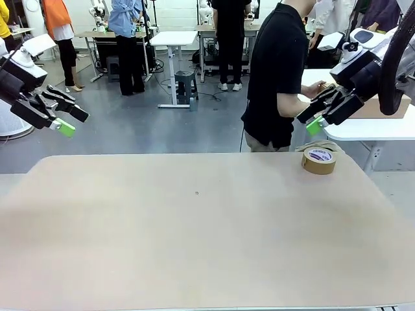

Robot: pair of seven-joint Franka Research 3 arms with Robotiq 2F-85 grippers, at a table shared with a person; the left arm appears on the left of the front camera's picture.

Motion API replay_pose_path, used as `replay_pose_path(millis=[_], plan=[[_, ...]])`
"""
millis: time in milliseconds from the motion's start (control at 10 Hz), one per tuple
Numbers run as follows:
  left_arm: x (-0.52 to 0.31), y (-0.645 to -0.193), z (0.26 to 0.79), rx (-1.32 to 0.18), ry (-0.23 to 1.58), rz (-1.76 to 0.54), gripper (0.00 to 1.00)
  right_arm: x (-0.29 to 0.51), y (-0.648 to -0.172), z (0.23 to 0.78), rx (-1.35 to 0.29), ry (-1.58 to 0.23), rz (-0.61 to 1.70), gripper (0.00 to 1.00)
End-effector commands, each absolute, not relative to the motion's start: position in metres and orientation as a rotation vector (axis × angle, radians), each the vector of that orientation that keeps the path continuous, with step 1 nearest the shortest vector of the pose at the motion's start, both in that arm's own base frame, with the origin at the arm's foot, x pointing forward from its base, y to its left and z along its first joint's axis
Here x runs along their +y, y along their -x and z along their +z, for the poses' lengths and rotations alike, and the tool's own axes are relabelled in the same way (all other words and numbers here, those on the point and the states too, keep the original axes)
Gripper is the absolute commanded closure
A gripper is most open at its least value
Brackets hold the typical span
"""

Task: Wrap the clocks to prevent damage.
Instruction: After the human seals the box with tape, release both hands from the side flaps of the Package Box.

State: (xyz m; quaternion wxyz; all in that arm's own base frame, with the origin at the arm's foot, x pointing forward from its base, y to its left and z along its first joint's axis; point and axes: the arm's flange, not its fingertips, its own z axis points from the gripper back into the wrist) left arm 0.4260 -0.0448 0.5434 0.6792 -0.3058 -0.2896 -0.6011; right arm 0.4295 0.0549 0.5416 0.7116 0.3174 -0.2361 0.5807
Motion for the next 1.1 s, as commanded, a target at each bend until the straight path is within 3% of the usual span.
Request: replay_pose_path(millis=[0,400,800,1000], plan=[[-0.027,-0.425,0.534,-0.823,0.715,-1.325,0.00,0.046,-0.429,0.523,-0.664,-0.744,1.286,0.00],[0.025,-0.420,0.518,-1.032,0.896,-1.252,0.00,0.013,-0.414,0.496,-0.945,-0.900,1.253,0.00],[0.038,-0.425,0.499,-1.121,0.901,-1.179,0.00,-0.006,-0.395,0.497,-0.966,-0.953,1.230,0.00],[0.041,-0.419,0.509,-1.052,0.893,-1.210,0.00,-0.002,-0.406,0.493,-0.947,-0.926,1.218,0.00]])
